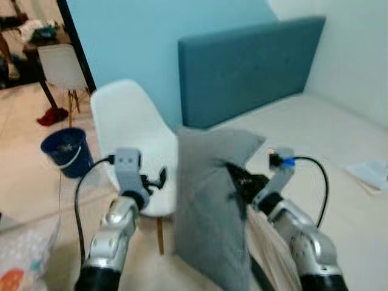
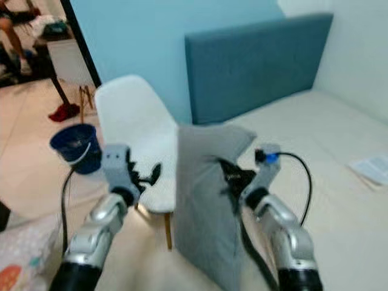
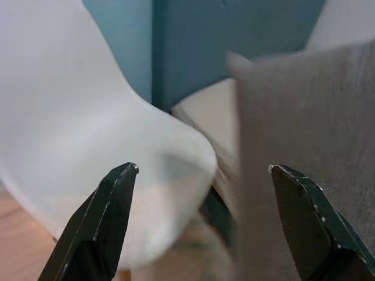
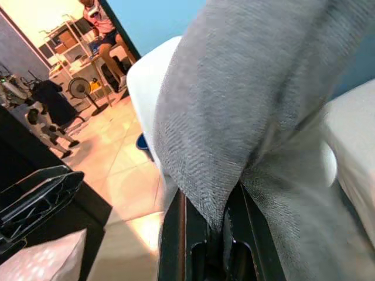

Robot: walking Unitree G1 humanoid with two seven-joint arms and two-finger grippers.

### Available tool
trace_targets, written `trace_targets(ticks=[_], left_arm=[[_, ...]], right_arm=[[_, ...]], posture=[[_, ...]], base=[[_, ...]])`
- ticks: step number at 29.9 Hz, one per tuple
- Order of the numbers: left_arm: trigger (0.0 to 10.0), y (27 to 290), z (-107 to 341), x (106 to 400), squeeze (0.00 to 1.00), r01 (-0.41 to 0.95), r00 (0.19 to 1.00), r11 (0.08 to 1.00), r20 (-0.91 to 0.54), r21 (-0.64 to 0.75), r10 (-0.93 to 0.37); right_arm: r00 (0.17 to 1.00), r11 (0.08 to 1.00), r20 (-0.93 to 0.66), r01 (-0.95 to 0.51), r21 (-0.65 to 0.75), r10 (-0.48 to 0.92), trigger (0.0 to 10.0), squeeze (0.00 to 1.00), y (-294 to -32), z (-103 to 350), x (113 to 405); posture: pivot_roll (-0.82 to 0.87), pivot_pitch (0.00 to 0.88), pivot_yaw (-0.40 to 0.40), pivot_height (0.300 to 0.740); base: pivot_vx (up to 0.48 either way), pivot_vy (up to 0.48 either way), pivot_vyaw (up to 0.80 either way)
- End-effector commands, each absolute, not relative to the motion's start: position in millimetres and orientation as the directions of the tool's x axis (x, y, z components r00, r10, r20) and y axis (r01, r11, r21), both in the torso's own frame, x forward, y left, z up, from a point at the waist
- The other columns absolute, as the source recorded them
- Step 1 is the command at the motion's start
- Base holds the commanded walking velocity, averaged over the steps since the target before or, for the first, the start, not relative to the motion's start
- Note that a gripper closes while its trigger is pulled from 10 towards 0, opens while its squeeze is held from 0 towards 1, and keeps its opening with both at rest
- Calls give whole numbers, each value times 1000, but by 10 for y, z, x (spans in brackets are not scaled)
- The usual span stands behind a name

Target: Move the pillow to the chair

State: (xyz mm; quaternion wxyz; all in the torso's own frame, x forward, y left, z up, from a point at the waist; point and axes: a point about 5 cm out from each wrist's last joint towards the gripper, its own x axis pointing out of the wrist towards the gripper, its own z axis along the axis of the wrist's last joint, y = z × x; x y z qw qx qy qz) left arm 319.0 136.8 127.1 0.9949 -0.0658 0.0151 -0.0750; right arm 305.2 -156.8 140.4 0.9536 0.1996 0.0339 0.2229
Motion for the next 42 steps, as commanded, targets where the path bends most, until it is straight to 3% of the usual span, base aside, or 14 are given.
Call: trace_targets(ticks=[1,16,26,31,35,42], left_arm=[[10000,1467,1217,3180,0,115,992,985,-40,-128,-121],[10000,1488,1234,3183,0,94,995,988,-22,-123,-98],[10000,1522,1246,3190,0,61,998,989,-22,-137,-65],[10000,1409,1315,3161,0,181,983,979,27,-91,-179],[10000,1212,1341,3115,0,339,939,939,36,61,-341],[10000,1211,1353,3117,0,331,941,939,47,89,-336]], right_arm=[[874,797,94,-475,374,477,10000,0,-1453,1530,3078],[831,783,90,-549,292,549,10000,0,-1368,1545,3024],[850,818,-35,-493,296,525,10000,0,-1353,1437,3089],[893,850,-54,-404,339,446,10000,0,-1437,1428,3143],[931,878,-71,-308,367,357,10000,0,-1544,1412,3181],[935,905,-152,-255,341,321,10000,0,-1571,1345,3184]], posture=[[-86,0,20,721],[-90,0,22,721],[-87,0,19,716],[-85,0,17,696],[-85,0,19,676],[-88,0,23,661]], base=[[480,0,0],[480,0,713],[330,0,0],[0,0,0],[0,0,0],[0,0,0]])
